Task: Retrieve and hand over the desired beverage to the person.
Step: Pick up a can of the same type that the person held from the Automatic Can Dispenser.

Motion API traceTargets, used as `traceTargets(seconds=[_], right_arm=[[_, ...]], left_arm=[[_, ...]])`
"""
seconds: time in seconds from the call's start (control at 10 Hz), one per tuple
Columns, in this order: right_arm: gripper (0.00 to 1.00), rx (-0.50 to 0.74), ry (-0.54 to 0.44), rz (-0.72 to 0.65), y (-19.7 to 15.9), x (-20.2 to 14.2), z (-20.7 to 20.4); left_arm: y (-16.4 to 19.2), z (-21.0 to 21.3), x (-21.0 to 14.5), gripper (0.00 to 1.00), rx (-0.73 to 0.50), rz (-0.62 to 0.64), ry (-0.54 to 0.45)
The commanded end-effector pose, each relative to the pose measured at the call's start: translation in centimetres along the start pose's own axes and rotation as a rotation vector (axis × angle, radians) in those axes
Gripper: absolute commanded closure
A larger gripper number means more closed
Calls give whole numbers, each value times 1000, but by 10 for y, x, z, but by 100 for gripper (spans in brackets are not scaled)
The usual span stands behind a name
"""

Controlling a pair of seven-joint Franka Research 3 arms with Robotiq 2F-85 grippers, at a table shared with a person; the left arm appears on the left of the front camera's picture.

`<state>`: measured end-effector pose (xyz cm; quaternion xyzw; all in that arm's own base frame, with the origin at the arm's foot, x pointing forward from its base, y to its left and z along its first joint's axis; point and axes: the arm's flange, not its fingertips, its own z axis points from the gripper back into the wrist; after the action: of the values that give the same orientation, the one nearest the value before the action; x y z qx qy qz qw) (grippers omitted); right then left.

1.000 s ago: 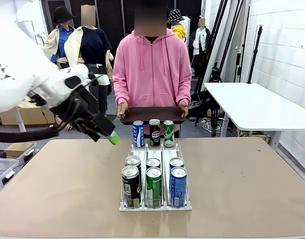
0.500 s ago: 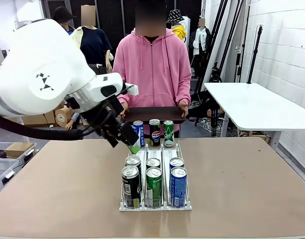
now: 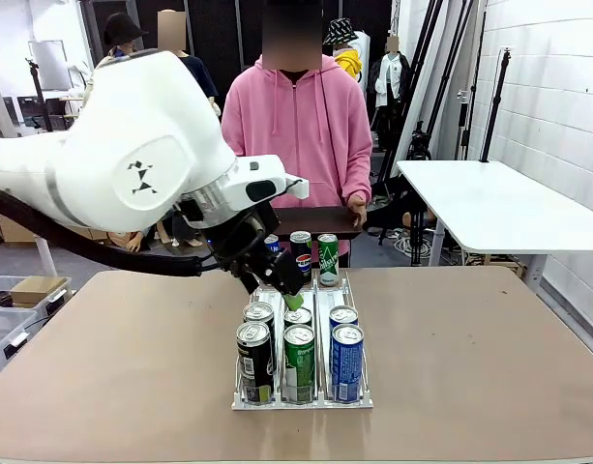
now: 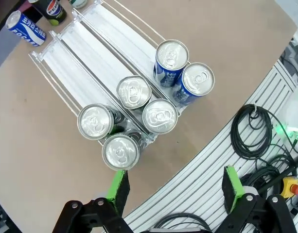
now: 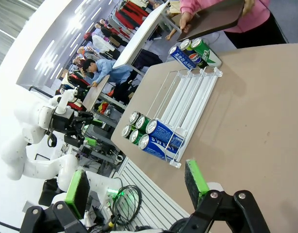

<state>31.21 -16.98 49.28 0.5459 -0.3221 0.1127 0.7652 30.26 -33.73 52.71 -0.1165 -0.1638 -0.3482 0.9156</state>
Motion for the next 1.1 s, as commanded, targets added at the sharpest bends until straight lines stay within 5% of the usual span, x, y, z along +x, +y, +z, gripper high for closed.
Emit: traceTargets(seconds=[0.0,1.0], right_arm=[[0,11,-2,10,0,-1,1],[0,11,-2,10,0,-1,1]], left_arm=[[-10,-16,16,0,36,23,20],[-25,-82,31,0,167,14,112]])
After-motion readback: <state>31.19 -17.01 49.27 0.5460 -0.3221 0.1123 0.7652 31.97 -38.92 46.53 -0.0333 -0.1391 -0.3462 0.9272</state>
